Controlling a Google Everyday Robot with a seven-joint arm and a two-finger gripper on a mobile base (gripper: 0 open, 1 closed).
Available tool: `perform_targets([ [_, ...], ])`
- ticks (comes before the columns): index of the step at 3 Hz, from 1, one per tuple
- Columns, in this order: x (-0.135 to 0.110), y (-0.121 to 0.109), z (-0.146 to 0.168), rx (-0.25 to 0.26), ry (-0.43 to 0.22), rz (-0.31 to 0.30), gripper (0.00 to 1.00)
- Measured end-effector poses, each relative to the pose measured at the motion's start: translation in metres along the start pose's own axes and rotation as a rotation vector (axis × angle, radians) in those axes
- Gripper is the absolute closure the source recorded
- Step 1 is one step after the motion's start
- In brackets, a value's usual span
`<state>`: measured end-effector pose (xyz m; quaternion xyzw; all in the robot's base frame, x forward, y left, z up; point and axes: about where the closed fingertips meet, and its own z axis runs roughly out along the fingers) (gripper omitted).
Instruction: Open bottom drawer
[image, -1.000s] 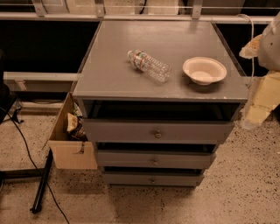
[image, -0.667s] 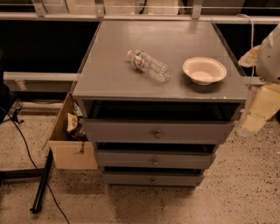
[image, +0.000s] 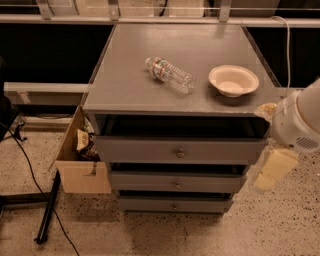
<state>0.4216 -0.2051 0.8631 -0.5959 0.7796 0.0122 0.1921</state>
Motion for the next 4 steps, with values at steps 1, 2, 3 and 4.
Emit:
perform_targets([
  [1, 0.016, 0.018, 0.053, -0.014, -0.022, 0.013, 0.0],
  [2, 0.016, 0.018, 0.053, -0.014, -0.022, 0.013, 0.0],
  [3, 0.023, 0.024, 0.07, -0.037, -0.021, -0.001, 0.0],
  [4, 0.036, 0.037, 0.107, -0.073, -0.043, -0.003, 0.0],
])
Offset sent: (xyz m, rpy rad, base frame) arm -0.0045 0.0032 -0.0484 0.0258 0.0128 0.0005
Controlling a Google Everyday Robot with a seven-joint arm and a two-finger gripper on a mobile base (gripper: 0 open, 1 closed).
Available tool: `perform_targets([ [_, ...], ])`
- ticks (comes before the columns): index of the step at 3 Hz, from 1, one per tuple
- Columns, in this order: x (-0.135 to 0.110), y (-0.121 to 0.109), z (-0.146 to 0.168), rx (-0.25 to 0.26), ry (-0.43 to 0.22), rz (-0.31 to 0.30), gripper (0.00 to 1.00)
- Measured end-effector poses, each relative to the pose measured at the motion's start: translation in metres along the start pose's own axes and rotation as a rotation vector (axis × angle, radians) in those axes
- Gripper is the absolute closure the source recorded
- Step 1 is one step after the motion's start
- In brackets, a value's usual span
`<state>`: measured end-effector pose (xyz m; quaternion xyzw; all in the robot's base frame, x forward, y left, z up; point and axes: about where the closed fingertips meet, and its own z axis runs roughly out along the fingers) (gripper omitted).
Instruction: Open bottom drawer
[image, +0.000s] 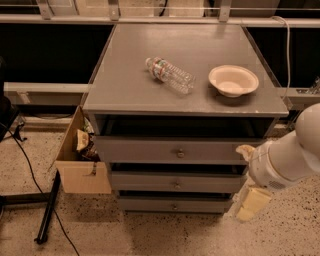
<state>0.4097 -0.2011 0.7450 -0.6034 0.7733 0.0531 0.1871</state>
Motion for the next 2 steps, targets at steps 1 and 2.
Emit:
perform_targets([
  [1, 0.018, 0.016, 0.049, -0.036, -0.028, 0.0, 0.0],
  [2, 0.037, 0.036, 0.104, -0.067, -0.062, -0.006, 0.0],
])
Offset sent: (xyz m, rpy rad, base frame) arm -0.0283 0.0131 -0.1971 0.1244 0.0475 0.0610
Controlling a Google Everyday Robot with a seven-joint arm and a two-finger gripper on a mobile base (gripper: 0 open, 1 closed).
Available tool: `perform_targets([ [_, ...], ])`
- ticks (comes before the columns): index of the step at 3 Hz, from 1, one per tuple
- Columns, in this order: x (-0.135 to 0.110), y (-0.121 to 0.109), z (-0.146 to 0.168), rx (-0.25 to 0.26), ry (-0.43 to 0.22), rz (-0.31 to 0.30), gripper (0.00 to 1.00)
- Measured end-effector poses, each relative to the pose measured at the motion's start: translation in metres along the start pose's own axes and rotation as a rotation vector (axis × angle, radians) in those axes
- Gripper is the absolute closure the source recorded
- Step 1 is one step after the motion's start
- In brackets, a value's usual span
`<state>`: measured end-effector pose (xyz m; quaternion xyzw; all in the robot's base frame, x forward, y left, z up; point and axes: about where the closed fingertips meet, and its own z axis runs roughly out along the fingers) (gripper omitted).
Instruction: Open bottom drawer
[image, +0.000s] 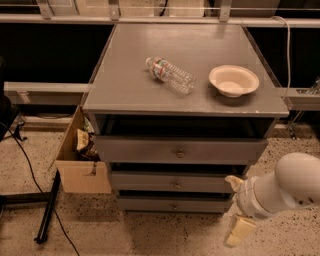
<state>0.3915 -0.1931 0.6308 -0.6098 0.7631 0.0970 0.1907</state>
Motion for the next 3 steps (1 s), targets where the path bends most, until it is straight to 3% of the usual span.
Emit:
perform_targets([
  [1, 0.028, 0.018, 0.078, -0.067, 0.007, 0.02, 0.0],
  [2, 0.028, 0.018, 0.078, -0.067, 0.007, 0.02, 0.0],
  [3, 0.04, 0.012, 0.098, -0.061, -0.01, 0.014, 0.0],
])
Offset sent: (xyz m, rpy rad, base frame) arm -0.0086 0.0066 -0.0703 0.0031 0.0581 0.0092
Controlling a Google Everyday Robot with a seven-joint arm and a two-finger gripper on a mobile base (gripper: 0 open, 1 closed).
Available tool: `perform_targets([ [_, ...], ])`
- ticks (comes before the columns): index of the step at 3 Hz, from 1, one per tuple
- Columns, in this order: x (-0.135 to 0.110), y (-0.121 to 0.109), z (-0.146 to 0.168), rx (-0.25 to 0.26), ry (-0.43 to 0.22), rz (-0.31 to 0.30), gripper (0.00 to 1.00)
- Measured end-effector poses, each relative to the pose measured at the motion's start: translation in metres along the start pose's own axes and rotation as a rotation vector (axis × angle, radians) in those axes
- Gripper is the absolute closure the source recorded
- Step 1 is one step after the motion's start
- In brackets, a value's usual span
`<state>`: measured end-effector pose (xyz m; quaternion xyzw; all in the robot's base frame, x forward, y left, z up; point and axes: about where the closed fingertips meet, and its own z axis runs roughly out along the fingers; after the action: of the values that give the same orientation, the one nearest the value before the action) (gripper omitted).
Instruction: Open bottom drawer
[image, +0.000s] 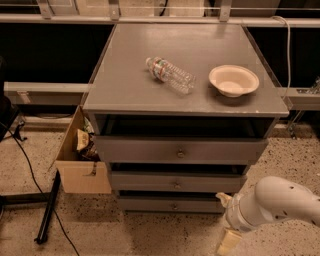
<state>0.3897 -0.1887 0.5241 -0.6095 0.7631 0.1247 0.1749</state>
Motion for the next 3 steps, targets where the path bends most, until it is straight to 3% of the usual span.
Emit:
perform_targets([
  [2, 0.053, -0.025, 0.091, 0.011, -0.042, -0.042, 0.0],
  [3, 0.081, -0.028, 0.145, -0.01, -0.045, -0.037, 0.0],
])
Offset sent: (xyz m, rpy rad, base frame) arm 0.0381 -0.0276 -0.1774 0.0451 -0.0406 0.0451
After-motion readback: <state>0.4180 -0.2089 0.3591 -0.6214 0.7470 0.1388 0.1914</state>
